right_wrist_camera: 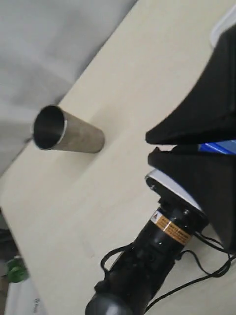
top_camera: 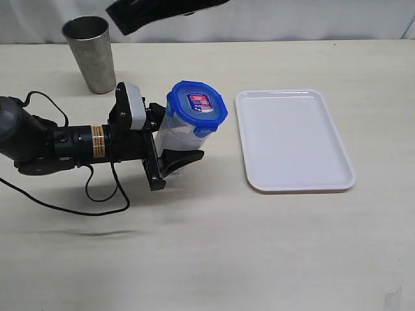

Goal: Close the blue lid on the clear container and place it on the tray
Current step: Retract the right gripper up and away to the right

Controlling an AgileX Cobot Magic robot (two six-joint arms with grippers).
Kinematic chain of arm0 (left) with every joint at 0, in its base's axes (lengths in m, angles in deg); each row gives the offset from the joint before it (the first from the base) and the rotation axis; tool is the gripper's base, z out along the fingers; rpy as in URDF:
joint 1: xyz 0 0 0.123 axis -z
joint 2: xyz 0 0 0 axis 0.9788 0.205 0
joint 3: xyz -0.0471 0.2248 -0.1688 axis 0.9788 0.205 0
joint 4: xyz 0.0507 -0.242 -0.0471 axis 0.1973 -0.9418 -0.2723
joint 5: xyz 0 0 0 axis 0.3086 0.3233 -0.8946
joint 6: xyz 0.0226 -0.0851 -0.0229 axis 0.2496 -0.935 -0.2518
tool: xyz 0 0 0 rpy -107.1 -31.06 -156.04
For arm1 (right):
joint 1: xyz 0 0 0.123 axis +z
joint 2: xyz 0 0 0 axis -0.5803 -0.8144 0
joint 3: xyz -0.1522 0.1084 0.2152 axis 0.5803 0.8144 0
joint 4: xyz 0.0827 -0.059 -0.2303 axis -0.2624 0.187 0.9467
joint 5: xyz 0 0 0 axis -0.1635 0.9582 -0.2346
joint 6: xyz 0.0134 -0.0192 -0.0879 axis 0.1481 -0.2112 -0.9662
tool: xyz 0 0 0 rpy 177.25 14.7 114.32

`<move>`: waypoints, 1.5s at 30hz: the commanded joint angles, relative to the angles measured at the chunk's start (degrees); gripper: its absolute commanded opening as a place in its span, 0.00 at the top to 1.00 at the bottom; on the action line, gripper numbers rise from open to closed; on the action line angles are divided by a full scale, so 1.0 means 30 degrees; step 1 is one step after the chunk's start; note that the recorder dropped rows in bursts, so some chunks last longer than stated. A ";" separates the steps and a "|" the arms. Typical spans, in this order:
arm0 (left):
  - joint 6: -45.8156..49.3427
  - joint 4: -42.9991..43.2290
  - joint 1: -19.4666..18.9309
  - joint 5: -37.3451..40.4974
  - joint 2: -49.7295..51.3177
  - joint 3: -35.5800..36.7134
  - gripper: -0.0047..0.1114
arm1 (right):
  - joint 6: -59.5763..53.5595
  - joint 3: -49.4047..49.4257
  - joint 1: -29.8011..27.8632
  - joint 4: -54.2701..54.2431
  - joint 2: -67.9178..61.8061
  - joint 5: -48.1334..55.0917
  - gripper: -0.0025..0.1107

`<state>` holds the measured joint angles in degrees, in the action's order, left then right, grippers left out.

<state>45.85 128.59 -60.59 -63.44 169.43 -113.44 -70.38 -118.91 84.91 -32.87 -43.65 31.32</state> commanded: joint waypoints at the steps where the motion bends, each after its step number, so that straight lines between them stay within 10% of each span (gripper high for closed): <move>1: 0.0011 -0.0294 0.0107 -0.0855 -0.0053 -0.0097 0.96 | 0.0110 0.3818 -0.0001 0.0834 0.3436 -0.3935 0.94; 15: 0.0011 -0.0294 0.0107 -0.0796 -0.0053 -0.0097 0.96 | 0.1615 1.2983 -0.0001 0.3039 1.5493 -0.4951 0.94; 45: -0.0093 -0.0188 0.0141 -0.0755 -0.0053 -0.0097 0.96 | 0.1615 1.3536 -0.0471 0.1888 2.8299 -0.0742 0.94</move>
<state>45.85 128.59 -60.59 -63.44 169.43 -113.44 -65.84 -79.04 84.37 -29.32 41.18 29.26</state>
